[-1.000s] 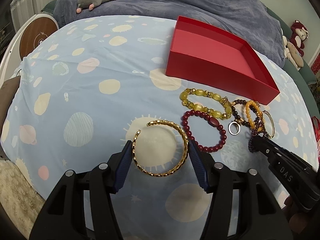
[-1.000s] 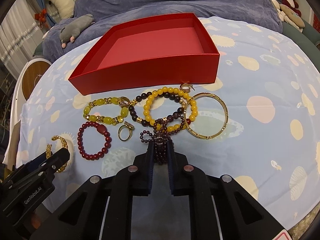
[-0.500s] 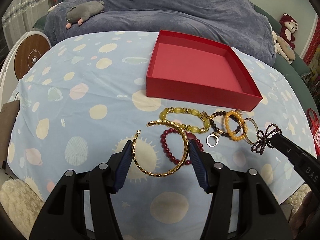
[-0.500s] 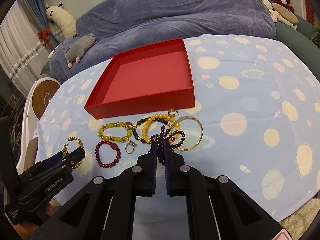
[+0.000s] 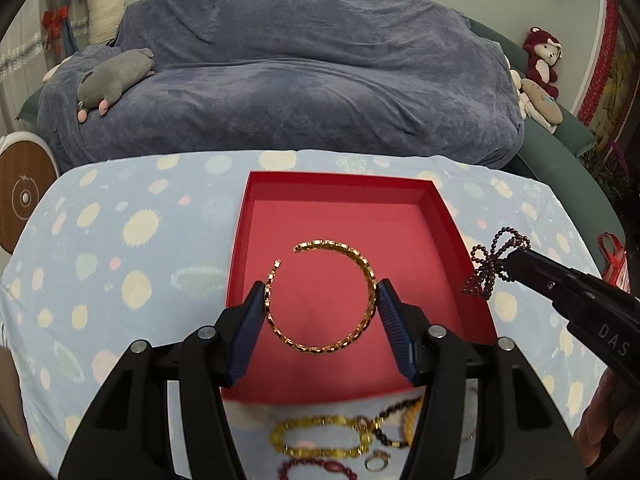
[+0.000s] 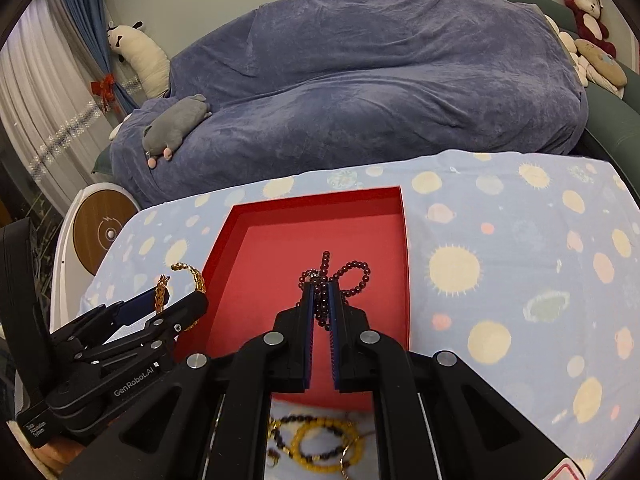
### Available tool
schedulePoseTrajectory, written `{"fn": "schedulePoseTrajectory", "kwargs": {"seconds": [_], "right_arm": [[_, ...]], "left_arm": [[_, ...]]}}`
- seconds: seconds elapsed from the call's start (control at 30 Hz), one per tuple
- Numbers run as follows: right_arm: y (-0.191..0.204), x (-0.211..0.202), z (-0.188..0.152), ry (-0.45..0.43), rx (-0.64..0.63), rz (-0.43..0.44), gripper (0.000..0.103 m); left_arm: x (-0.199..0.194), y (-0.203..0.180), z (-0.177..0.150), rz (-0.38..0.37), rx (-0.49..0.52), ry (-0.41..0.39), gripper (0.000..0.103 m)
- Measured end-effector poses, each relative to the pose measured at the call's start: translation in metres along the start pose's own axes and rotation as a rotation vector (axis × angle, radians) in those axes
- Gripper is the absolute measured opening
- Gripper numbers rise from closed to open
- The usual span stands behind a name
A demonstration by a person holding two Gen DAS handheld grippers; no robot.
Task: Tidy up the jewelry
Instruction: 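Carry both bracelets into the red box and open both tools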
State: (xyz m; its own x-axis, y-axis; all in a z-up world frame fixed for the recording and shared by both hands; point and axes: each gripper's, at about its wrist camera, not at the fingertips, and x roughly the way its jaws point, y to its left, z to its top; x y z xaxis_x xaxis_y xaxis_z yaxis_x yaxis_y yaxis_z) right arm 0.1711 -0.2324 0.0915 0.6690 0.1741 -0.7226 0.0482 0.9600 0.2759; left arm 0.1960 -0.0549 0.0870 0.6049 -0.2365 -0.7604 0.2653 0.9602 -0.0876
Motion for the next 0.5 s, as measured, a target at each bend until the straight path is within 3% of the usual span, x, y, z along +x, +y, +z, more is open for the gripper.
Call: {"fn": "schedulePoseTrajectory", "kwargs": {"seconds": [0.27, 0.5], "right_arm": [[-0.008, 0.078, 0.046, 0.07, -0.015, -0.01, 0.007], [-0.013, 0.126, 0.057, 0.117, -0.032, -0.042, 0.007]], "left_arm": [[0.079, -0.003, 0.055, -0.018, 0.014, 0.053, 0.054], [0.127, -0.003, 0.064, 0.012, 0.048, 0.115, 0.054]]}}
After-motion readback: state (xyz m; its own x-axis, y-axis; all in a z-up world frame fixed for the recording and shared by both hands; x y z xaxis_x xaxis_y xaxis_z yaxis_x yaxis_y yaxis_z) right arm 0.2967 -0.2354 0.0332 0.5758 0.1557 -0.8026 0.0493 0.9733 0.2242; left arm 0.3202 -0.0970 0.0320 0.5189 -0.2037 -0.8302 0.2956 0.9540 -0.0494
